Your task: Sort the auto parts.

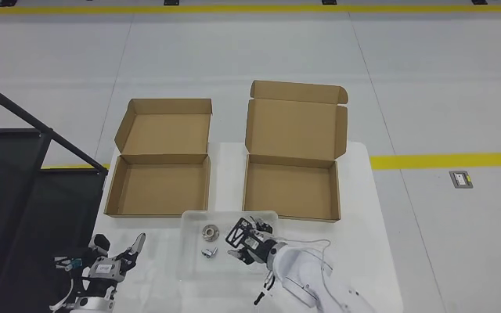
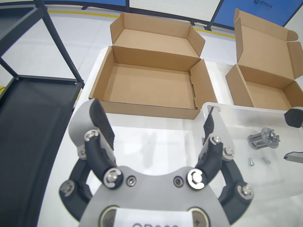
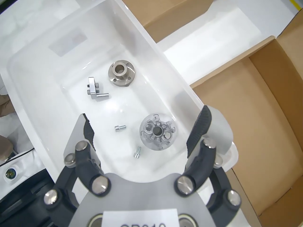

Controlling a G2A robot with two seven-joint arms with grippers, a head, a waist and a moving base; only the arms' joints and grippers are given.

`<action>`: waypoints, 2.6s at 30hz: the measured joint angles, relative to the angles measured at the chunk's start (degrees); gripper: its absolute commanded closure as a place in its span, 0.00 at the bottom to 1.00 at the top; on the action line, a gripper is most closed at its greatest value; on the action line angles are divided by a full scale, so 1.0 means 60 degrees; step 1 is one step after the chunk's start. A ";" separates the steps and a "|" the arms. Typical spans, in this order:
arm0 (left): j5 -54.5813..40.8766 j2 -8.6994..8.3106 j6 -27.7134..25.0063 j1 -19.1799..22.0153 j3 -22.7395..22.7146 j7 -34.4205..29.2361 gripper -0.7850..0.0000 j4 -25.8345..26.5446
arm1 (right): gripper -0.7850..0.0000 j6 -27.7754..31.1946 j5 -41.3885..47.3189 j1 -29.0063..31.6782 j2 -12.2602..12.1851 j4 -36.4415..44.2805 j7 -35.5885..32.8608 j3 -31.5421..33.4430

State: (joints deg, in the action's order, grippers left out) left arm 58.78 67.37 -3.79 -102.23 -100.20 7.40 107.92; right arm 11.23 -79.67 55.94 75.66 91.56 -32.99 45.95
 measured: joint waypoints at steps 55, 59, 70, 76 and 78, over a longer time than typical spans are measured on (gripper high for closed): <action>0.0000 0.0000 0.0000 0.0000 0.0000 0.0000 0.00 0.0000 | 1.00 0.2063 -0.0011 -0.0358 -0.0046 0.2008 -0.0083 0.2694; 0.0000 0.0000 0.0000 0.0000 0.0000 0.0000 0.00 0.0000 | 1.00 0.1422 0.0296 -0.1783 0.0216 -0.0123 0.0089 0.2205; 0.0000 0.0000 0.0000 0.0000 0.0000 0.0000 0.00 0.0000 | 1.00 0.0087 0.1060 -0.4648 0.1154 -0.5707 0.1611 0.0572; 0.0000 0.0000 0.0000 0.0000 0.0000 0.0000 0.00 0.0000 | 1.00 0.0108 0.1017 -0.4626 0.1144 -0.5569 0.1542 0.0586; 0.0000 0.0000 0.0000 0.0000 0.0000 0.0000 0.00 0.0000 | 1.00 0.0105 0.1016 -0.4610 0.1145 -0.5556 0.1559 0.0583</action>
State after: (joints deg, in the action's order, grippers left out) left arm 58.78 67.37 -3.79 -102.23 -100.20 7.40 107.92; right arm 11.86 -73.57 28.28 82.53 58.22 -23.64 49.44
